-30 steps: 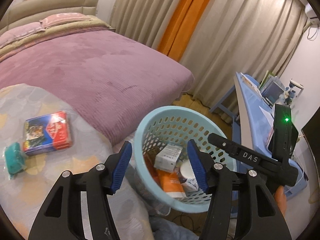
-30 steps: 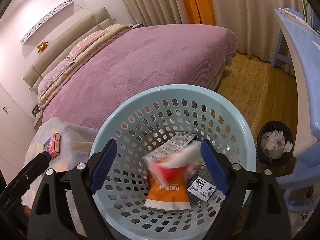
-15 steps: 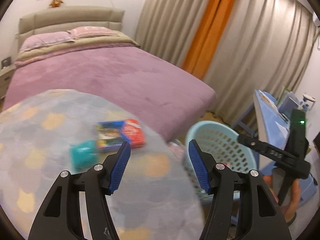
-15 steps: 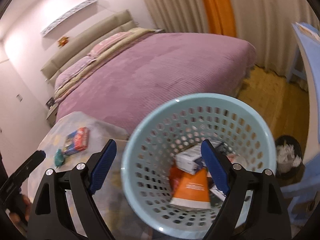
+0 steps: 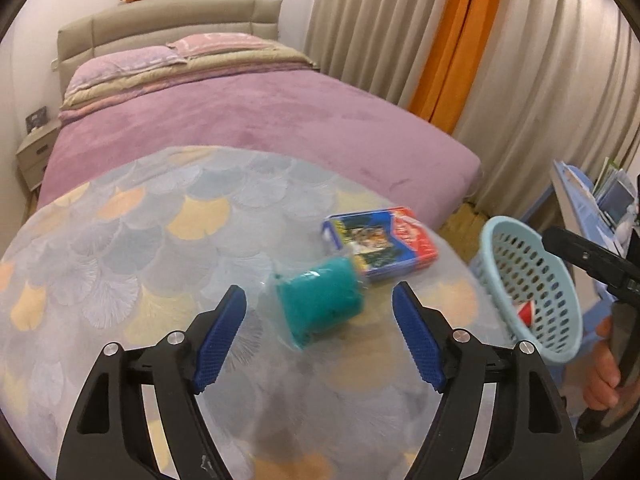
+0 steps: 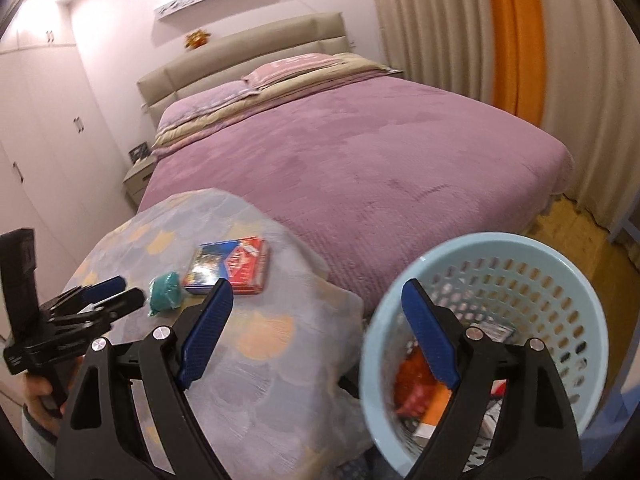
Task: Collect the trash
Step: 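Grasp the teal packet with the left tool while the right tool grasps the tiger-print card box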
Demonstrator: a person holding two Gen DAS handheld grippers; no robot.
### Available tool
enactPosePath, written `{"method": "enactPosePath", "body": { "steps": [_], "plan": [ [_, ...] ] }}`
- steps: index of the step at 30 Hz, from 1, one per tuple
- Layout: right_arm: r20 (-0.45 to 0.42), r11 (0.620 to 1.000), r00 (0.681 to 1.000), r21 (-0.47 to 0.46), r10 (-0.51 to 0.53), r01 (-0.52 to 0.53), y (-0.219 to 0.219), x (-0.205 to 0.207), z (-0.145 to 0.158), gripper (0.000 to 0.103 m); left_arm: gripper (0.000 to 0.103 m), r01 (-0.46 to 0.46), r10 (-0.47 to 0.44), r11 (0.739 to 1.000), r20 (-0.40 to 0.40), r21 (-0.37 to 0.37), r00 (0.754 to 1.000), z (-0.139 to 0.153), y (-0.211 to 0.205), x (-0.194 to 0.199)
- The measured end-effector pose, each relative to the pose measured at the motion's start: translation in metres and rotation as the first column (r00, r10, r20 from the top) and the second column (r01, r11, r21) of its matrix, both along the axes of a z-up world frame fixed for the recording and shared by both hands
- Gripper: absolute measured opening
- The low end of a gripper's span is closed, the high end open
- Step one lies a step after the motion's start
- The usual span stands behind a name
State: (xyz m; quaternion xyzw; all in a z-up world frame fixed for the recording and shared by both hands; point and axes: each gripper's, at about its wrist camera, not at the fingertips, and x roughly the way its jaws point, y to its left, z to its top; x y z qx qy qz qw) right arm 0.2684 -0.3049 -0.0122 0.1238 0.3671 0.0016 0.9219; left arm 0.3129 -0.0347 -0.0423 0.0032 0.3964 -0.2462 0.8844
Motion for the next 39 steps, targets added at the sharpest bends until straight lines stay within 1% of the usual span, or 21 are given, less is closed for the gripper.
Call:
{"method": "enactPosePath", "body": {
  "steps": [5,11,12,13,15,16,17,19,23,28,31,32,34,35,37,38,39],
  "plan": [
    [-0.021,0.999,0.999,-0.002,0.041,-0.042,0.018,0.02,-0.004,0.082,0.074,0.049,-0.049,0.999,-0.009,0.002,0.999,-0.011,-0.007,0.008],
    [-0.04,0.998,0.997,-0.013,0.069,-0.07,0.034,0.039,-0.011,0.082,0.074,0.068,-0.067,0.996,-0.023,0.055,0.998,-0.023,-0.02,0.013],
    [-0.043,0.997,0.997,-0.012,0.071,-0.072,0.036,0.04,-0.011,0.082,0.071,0.064,-0.062,0.995,-0.038,0.072,0.997,-0.026,-0.022,0.015],
    [-0.048,0.997,0.996,-0.01,0.077,-0.077,0.038,0.044,-0.013,0.082,0.065,0.061,-0.058,0.995,-0.04,0.08,0.998,-0.028,-0.023,0.015],
    [-0.053,0.997,0.995,-0.008,0.082,-0.083,0.04,0.047,-0.015,0.082,0.061,0.06,-0.058,0.992,-0.017,0.114,0.998,-0.029,-0.026,0.012],
    [-0.058,0.996,0.995,-0.008,0.087,-0.087,0.042,0.051,-0.016,0.082,0.057,0.058,-0.057,0.99,-0.011,0.126,0.998,-0.029,-0.026,0.01],
    [-0.061,0.996,0.994,-0.009,0.089,-0.09,0.042,0.053,-0.017,0.082,0.055,0.058,-0.058,0.99,-0.01,0.128,0.998,-0.03,-0.025,0.009],
    [-0.069,0.995,0.993,-0.009,0.096,-0.097,0.044,0.059,-0.02,0.082,0.051,0.056,-0.055,0.992,-0.016,0.116,0.998,-0.029,-0.021,0.007],
    [-0.097,0.994,0.989,-0.018,0.108,-0.11,0.05,0.076,-0.03,0.082,0.05,0.015,-0.013,0.994,-0.018,0.111,1.0,-0.026,-0.009,0.003],
    [-0.136,0.994,0.985,-0.011,0.105,-0.108,0.057,0.088,-0.045,0.082,0.05,-0.1,0.1,0.993,-0.001,0.061,0.995,-0.021,0.023,-0.005],
    [-0.162,0.991,0.978,0.016,0.131,-0.13,0.063,0.092,-0.054,0.082,0.05,-0.157,0.157,0.987,0.012,0.025,0.988,-0.018,0.04,-0.004],
    [-0.166,0.983,0.969,0.058,0.183,-0.175,0.07,0.09,-0.056,0.081,0.05,-0.173,0.173,0.985,0.016,0.013,0.985,-0.017,0.045,-0.003],
    [-0.165,0.974,0.961,0.074,0.222,-0.213,0.076,0.087,-0.056,0.075,0.05,-0.213,0.213,0.977,0.019,-0.024,0.977,-0.015,0.056,0.0],
    [-0.155,0.956,0.945,0.098,0.288,-0.275,0.088,0.08,-0.053,0.074,0.05,-0.227,0.227,0.973,0.017,-0.04,0.974,-0.014,0.061,0.001],
    [-0.139,0.933,0.926,0.133,0.351,-0.334,0.096,0.073,-0.05,0.067,0.05,-0.257,0.259,0.964,0.013,-0.067,0.966,-0.013,0.07,0.004],
    [-0.116,0.914,0.91,0.132,0.398,-0.382,0.104,0.064,-0.044,0.067,0.05,-0.266,0.267,0.961,0.008,-0.073,0.964,-0.013,0.074,0.005],
    [-0.104,0.916,0.912,0.105,0.397,-0.387,0.105,0.06,-0.04,0.067,0.05,-0.276,0.277,0.958,0.001,-0.076,0.961,-0.014,0.077,0.007]
  ]
}}
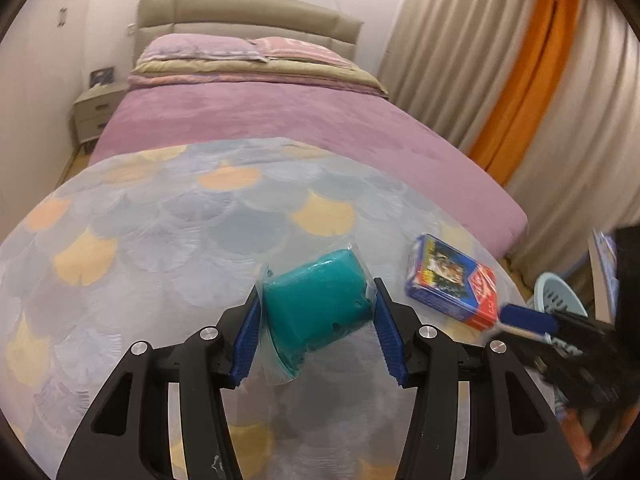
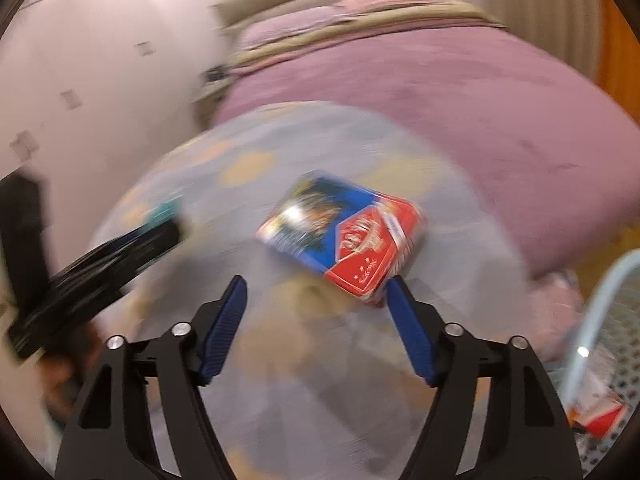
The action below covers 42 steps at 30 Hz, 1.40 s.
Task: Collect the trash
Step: 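Grasp the teal packet with the left tool while the right tool grasps the tiger-print card box, then carry the teal packet and card box into the blue basket and release both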
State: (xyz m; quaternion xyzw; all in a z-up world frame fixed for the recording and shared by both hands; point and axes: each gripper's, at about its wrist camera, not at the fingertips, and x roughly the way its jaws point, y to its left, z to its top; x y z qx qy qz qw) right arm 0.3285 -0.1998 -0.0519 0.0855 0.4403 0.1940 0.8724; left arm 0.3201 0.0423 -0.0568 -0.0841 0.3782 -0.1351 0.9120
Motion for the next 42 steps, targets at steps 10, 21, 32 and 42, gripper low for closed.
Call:
{"method": "enactPosePath", "body": {
  "steps": [10,21,32,42],
  "plan": [
    [0.103,0.971,0.995,-0.24,0.008,0.017,0.003,0.035,0.007,0.085,0.05,-0.021,0.021,0.999,0.0,0.034,1.0,-0.005,0.003,-0.001],
    [0.029,0.95,0.998,-0.309,0.063,-0.051,0.017,0.062,-0.017,0.085,0.05,-0.009,0.01,0.999,-0.008,0.052,1.0,-0.008,-0.002,-0.003],
    [0.053,0.973,0.998,-0.231,0.028,-0.015,0.014,0.033,-0.012,0.07,0.05,0.043,-0.043,0.999,0.01,0.017,0.999,0.001,-0.016,-0.01],
    [0.162,0.969,0.974,-0.161,-0.161,0.187,-0.053,-0.029,0.048,0.067,0.05,0.205,-0.204,0.979,0.099,0.001,0.974,0.048,-0.081,-0.045]
  ]
}}
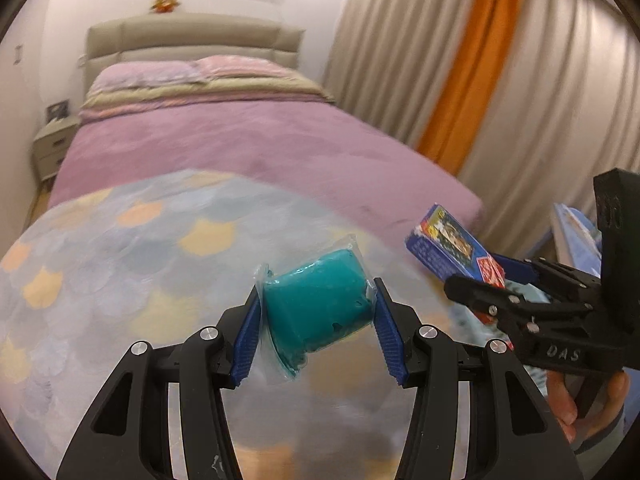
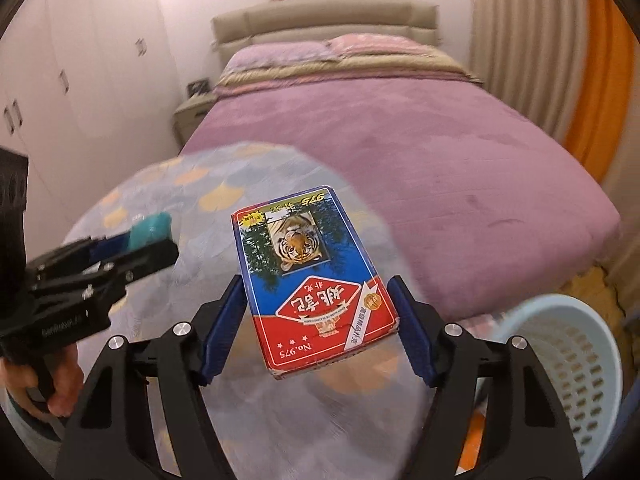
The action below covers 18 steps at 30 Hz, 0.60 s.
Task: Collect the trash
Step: 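Carry the teal packet and card box into the blue basket and release both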
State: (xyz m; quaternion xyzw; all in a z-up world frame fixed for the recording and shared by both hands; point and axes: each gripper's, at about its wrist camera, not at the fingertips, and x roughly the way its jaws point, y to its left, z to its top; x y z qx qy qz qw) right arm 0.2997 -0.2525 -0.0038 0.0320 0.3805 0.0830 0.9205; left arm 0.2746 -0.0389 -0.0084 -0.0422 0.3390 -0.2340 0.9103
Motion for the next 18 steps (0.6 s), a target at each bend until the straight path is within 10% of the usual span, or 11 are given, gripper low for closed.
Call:
{"method": "enactPosePath", "body": {
  "steps": [18],
  "plan": [
    [0.019,0.927,0.929,0.075,-0.37,0.367,-0.158,-0.09,0.029,0.067,0.05,0.331,-0.331,0.944,0.052,0.005,0.942,0.048,-0.172,-0.038]
  ]
}}
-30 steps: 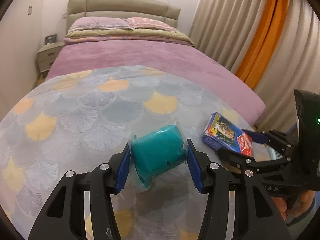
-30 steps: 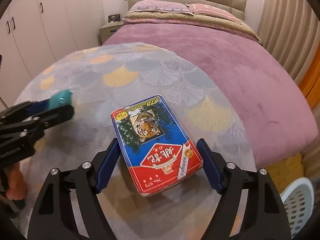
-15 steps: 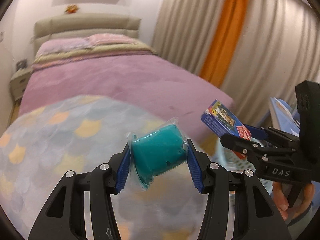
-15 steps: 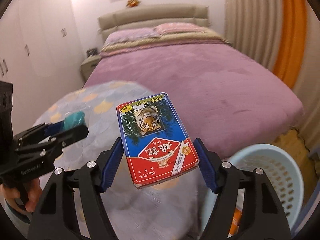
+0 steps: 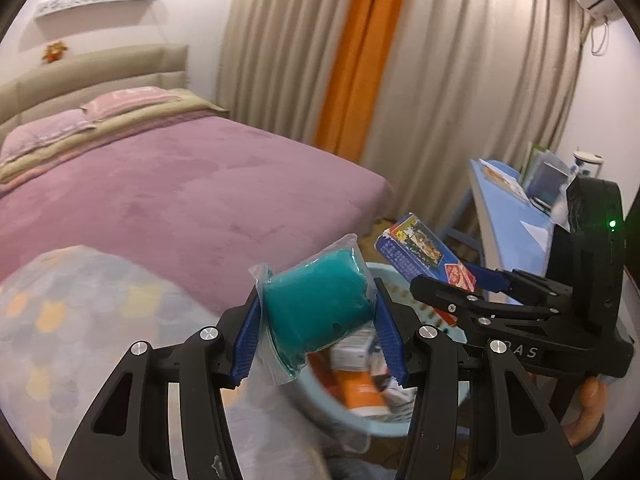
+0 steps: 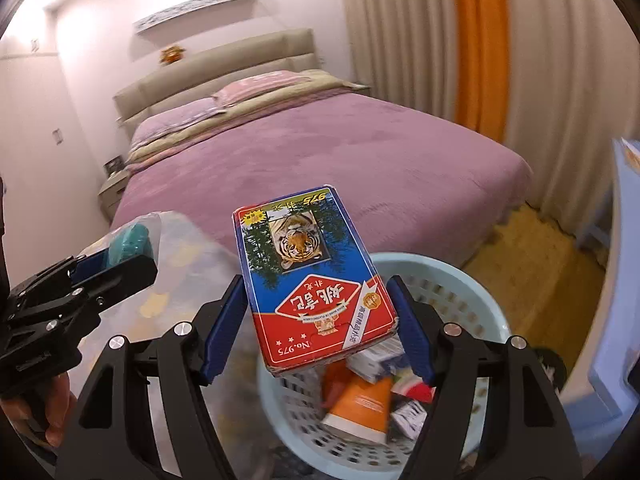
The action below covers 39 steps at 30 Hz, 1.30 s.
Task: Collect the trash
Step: 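Carry the teal packet and card box into the blue basket and release both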
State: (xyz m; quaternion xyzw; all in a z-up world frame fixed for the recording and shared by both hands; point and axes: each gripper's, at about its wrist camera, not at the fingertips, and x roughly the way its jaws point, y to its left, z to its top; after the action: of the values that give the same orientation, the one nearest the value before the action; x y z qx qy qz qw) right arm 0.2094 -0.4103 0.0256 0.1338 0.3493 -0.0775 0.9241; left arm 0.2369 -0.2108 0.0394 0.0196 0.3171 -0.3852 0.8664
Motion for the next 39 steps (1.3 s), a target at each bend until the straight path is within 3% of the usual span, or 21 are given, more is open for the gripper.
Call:
{"method": "enactPosePath", "body": {
  "steps": [15,23,29,39],
  "plan": [
    [-0.188,0.981,0.972,0.106,-0.143,0.164,-0.08,-0.018,-0.059,0.067,0.05,0.114,-0.106,0.992,-0.125,0.06,0.986,-0.048,-0.071,0.007],
    [-0.212,0.974,0.965,0.13,-0.156,0.186,-0.088,-0.023,-0.079,0.069,0.064,0.116,-0.105,0.991,-0.141,0.073,0.984,-0.059,-0.082,0.006],
    [-0.205,0.976,0.967,0.129,-0.148,0.177,-0.082,-0.029,-0.081,0.069,0.068,0.105,-0.096,0.991,-0.101,0.083,0.99,-0.051,-0.075,-0.002],
    [-0.138,0.987,0.98,0.051,-0.144,0.152,-0.048,-0.036,-0.051,0.069,0.072,0.062,-0.061,0.997,-0.03,0.037,0.998,-0.025,-0.034,-0.022]
  ]
}}
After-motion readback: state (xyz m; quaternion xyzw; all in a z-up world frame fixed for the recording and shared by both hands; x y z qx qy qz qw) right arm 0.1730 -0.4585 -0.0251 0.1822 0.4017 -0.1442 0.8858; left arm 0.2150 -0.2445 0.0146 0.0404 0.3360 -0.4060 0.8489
